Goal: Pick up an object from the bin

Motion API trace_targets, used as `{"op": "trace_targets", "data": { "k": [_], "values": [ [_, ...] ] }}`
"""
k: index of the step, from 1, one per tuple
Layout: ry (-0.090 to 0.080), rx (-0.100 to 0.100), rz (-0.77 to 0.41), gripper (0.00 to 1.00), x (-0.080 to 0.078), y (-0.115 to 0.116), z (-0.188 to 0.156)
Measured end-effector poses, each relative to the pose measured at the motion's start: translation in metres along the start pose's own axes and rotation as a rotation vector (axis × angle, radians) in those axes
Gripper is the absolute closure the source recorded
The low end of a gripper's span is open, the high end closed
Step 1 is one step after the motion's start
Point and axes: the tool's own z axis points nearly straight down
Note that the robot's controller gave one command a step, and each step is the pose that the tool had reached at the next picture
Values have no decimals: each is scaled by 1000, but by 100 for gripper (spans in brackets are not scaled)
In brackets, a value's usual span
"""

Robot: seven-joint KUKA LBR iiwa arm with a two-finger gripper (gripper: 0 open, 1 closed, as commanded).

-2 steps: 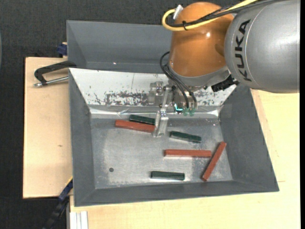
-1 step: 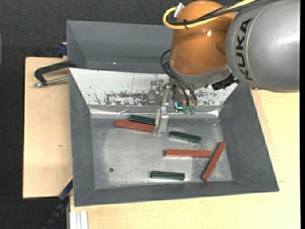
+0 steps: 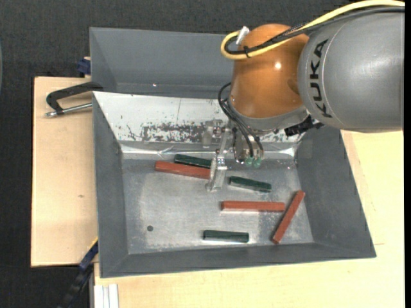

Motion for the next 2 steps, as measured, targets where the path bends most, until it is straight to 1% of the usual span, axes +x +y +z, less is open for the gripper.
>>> {"op": "trace_targets", "data": {
  "k": [1, 2],
  "values": [
    [5, 2, -58, 0, 4, -17, 62],
    [6, 2, -172, 0, 30, -26, 118]
  ]
}}
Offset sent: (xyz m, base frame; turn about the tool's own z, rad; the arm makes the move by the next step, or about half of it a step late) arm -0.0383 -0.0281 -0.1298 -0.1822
